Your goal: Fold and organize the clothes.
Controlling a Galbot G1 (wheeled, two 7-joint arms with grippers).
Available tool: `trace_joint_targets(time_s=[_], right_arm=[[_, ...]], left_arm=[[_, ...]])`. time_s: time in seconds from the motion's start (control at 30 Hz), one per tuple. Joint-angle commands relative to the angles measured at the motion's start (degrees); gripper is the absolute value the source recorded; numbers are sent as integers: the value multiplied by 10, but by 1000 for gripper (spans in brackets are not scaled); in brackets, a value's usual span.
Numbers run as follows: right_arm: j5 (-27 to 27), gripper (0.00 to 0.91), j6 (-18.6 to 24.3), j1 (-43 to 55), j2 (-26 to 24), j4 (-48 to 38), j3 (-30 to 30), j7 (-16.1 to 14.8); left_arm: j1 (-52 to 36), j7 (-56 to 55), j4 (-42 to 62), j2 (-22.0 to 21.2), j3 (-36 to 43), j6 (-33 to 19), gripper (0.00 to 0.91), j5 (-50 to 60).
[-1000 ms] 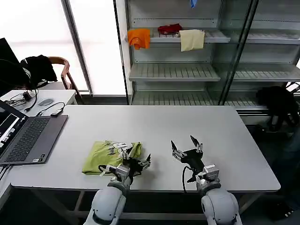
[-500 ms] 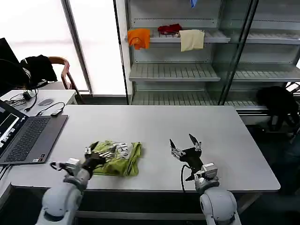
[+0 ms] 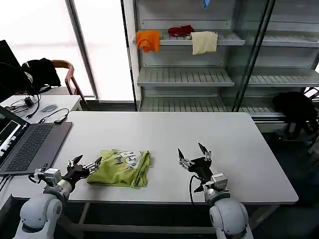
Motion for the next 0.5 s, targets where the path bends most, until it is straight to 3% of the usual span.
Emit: trace_joint_targets(time_s=[0.03,0.4,0.5], right_arm=[[-2,907,0,0,2,-2,-2,0],[-2,907,1,0,1,-4,0,0],[-2,907,1,0,0,-3,0,0]], left_arm=[[0,1,28,10,0,3,907,-20],[6,-1,24,-17,22,3,907,-7],[7,-2,25,-23,27,3,796,0]])
